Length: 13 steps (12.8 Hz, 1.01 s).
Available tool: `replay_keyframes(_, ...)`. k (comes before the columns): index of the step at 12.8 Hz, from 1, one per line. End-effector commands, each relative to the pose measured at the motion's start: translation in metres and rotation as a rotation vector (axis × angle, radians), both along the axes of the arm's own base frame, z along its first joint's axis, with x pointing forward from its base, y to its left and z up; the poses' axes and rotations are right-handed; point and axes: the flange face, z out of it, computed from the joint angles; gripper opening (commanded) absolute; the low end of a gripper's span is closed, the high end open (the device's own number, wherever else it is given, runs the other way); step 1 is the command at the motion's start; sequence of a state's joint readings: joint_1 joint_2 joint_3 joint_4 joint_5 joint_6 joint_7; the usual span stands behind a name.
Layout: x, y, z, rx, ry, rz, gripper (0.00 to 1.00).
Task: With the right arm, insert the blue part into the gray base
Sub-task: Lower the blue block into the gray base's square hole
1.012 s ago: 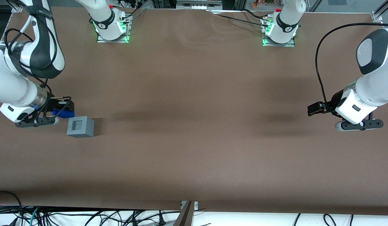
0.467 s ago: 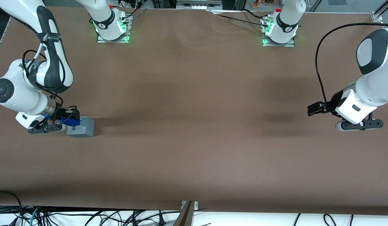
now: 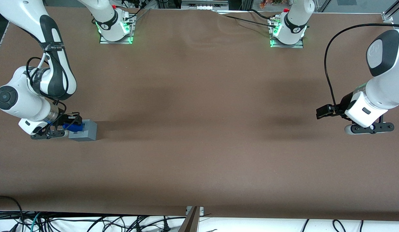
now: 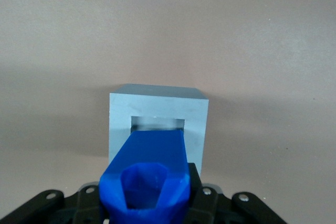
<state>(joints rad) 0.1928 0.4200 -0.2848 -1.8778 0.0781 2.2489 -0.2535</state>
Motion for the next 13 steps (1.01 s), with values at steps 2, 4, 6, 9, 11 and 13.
replay_keyframes(2, 0.000, -0.003, -0.003, 0.025, -0.009, -0.003, 0.35)
replay_keyframes(4, 0.000, -0.003, -0.004, 0.025, -0.009, -0.004, 0.35)
replay_keyframes(6, 0.001, -0.004, -0.011, 0.021, -0.008, -0.005, 0.35)
replay_keyframes(9, 0.001, -0.005, -0.012, 0.020, -0.011, -0.006, 0.35)
replay_keyframes(11, 0.003, -0.006, -0.013, 0.022, -0.016, -0.011, 0.35)
replay_keyframes(13, 0.003, -0.003, -0.019, 0.036, -0.015, -0.021, 0.35)
